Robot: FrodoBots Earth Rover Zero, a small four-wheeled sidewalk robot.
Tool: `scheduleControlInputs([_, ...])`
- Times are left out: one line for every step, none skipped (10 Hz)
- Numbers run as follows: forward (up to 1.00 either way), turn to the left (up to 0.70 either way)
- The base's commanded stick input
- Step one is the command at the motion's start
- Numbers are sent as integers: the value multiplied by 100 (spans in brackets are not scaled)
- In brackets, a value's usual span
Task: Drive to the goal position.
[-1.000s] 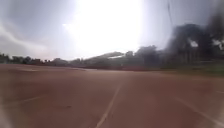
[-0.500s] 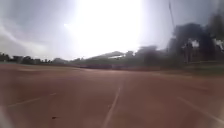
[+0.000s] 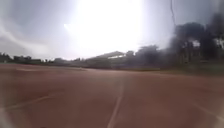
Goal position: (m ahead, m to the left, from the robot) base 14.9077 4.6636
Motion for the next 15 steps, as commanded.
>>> scheduleControlInputs([70,0])
scheduleControlInputs([70,0])
scheduleControlInputs([70,0])
scheduleControlInputs([70,0])
scheduleControlInputs([70,0])
scheduleControlInputs([70,0])
scheduleControlInputs([70,0])
scheduleControlInputs([70,0])
scheduleControlInputs([70,0])
scheduleControlInputs([70,0])
scheduleControlInputs([70,0])
scheduleControlInputs([70,0])
scheduleControlInputs([70,0])
scheduleControlInputs([70,0])
scheduleControlInputs([70,0])
